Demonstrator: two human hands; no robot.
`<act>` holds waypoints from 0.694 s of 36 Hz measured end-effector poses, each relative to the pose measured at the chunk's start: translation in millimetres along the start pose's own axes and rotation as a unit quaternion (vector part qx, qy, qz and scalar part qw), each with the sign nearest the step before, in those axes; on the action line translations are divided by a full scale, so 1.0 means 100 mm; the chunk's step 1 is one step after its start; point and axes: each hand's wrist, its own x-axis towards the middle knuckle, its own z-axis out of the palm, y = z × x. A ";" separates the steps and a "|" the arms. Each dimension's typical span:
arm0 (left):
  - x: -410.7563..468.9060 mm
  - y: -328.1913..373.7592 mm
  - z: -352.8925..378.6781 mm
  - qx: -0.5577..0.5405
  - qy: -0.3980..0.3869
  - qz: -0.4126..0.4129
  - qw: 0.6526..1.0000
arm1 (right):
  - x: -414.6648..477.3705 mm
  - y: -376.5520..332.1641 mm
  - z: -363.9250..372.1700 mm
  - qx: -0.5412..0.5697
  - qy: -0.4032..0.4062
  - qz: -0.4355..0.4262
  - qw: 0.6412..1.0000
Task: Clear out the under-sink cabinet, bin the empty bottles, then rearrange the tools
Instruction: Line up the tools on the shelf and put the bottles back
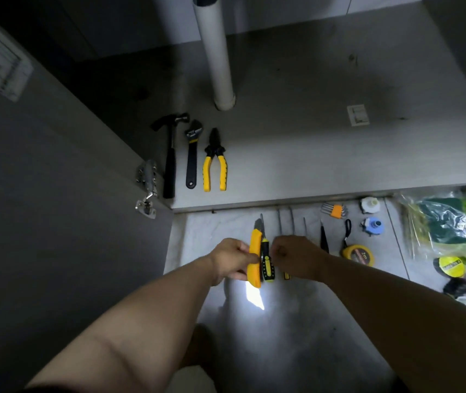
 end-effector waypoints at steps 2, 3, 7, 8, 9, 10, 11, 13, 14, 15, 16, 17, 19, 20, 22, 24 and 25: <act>-0.15 0.12 -0.10 -0.001 -0.043 -0.002 0.999 | -0.02 -0.14 -0.03 0.071 -0.034 0.007 0.997; -0.22 0.18 -0.14 -0.010 -0.059 -0.004 0.998 | -0.04 -0.21 -0.04 0.122 -0.057 0.018 0.991; -0.44 0.42 -0.25 -0.046 -0.054 0.016 0.997 | -0.13 -0.41 -0.08 0.276 -0.074 0.034 0.958; -0.48 0.48 -0.27 -0.060 -0.040 0.031 0.997 | -0.14 -0.44 -0.09 0.285 -0.050 0.031 0.957; -0.52 0.54 -0.28 -0.075 -0.027 0.048 0.996 | -0.15 -0.47 -0.11 0.273 -0.022 0.022 0.962; -0.56 0.60 -0.29 -0.084 -0.013 0.066 0.994 | -0.16 -0.50 -0.13 0.242 0.010 0.011 0.970; -0.59 0.66 -0.29 -0.086 0.002 0.085 0.993 | -0.16 -0.53 -0.15 0.207 0.042 0.002 0.977; -0.65 0.78 -0.29 -0.070 0.042 0.122 0.989 | -0.14 -0.59 -0.21 0.147 0.108 -0.010 0.983; -0.67 0.83 -0.29 -0.068 0.059 0.139 0.986 | -0.12 -0.61 -0.24 0.124 0.139 -0.017 0.982; -0.68 0.88 -0.28 -0.074 0.073 0.156 0.982 | -0.10 -0.63 -0.26 0.105 0.166 -0.024 0.980; -0.68 0.92 -0.29 -0.083 0.086 0.172 0.978 | -0.07 -0.65 -0.29 0.089 0.190 -0.029 0.977; -0.67 0.95 -0.29 -0.092 0.100 0.186 0.973 | -0.04 -0.68 -0.31 0.077 0.210 -0.027 0.974; -0.62 1.00 -0.31 -0.085 0.143 0.212 0.963 | 0.03 -0.71 -0.38 0.057 0.232 -0.011 0.971; -0.58 1.00 -0.33 -0.055 0.170 0.228 0.957 | 0.07 -0.73 -0.42 0.046 0.234 -0.002 0.971; -0.49 0.95 -0.42 0.088 0.248 0.269 0.926 | 0.17 -0.75 -0.50 0.025 0.236 0.014 0.971; -0.41 0.86 -0.51 0.251 0.314 0.295 0.867 | 0.30 -0.75 -0.57 0.013 0.243 0.033 0.969; -0.37 0.81 -0.55 0.304 0.333 0.297 0.842 | 0.37 -0.76 -0.60 0.011 0.246 0.044 0.968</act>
